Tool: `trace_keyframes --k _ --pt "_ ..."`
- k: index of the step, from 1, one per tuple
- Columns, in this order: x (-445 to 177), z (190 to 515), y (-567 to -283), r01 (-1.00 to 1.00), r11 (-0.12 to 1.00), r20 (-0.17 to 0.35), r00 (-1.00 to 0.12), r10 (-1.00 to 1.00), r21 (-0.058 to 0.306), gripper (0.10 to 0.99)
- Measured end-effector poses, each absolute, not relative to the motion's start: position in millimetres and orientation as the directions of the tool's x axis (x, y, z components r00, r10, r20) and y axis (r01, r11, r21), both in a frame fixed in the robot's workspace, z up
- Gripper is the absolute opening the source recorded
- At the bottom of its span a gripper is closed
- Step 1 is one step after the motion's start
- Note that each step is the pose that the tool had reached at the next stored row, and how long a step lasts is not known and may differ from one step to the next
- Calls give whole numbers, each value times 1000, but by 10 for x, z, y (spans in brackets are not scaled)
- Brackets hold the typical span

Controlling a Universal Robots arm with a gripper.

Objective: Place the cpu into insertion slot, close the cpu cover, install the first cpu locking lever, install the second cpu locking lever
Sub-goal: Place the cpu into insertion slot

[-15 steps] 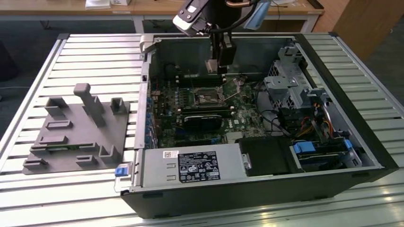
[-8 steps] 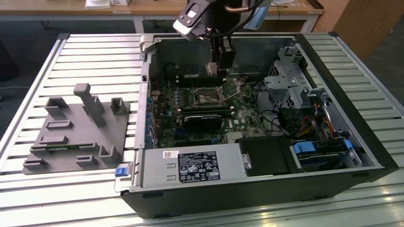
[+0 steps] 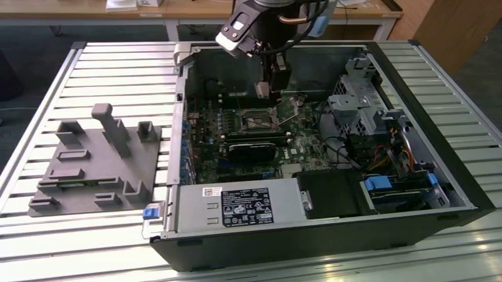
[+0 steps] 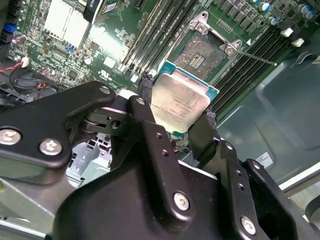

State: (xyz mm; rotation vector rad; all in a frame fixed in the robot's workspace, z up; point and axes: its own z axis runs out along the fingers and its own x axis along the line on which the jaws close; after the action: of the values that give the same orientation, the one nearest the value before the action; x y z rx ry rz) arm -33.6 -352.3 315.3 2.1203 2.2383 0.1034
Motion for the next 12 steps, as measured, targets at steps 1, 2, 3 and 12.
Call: trace_keyframes --k 1,2,3,12 --pt "-336 3144 -3519 995 54 5 -55 998 88 541" --pt "-336 3136 -3516 995 56 5 -57 998 88 541" --pt "-335 3130 -3511 994 62 5 -62 998 88 541" --pt "-336 3075 -3450 993 82 5 -83 997 88 541"
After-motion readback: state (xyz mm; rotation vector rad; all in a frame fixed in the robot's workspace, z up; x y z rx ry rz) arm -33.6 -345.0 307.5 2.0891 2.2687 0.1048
